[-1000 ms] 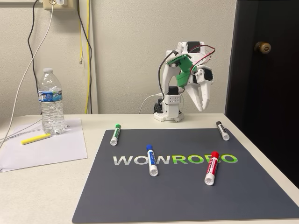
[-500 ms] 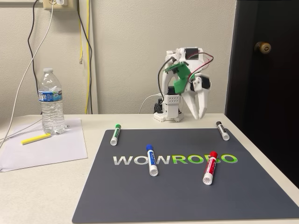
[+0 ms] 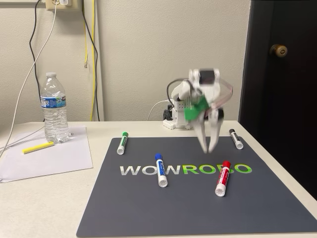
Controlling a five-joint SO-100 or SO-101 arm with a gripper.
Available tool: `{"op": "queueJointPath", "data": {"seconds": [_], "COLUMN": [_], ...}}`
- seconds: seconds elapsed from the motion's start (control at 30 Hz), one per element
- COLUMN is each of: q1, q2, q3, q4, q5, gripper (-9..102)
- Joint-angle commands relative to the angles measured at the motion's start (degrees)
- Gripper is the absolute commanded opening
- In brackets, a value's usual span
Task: Pick up the red marker.
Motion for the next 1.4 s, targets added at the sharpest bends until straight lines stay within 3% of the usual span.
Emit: {"op": "queueJointPath", "data": {"seconds": [0.0, 0.13, 0.27, 0.5, 0.8, 1.37], "q1": [-1.1, -1.8, -1.8, -1.9, -2.8, -3.2], "q2": [-1.1, -2.9, -4.7, -7.7, -10.4, -15.4], "q3": [-3.2, -3.2, -3.2, -2.5, -2.5, -3.0], "q4": [-0.8, -3.2, -5.1, -8.9, -11.2, -14.6], "q5": [-0.6, 0.8, 2.4, 5.8, 4.6, 2.3], "gripper": [3, 3, 27, 36, 36, 24]}}
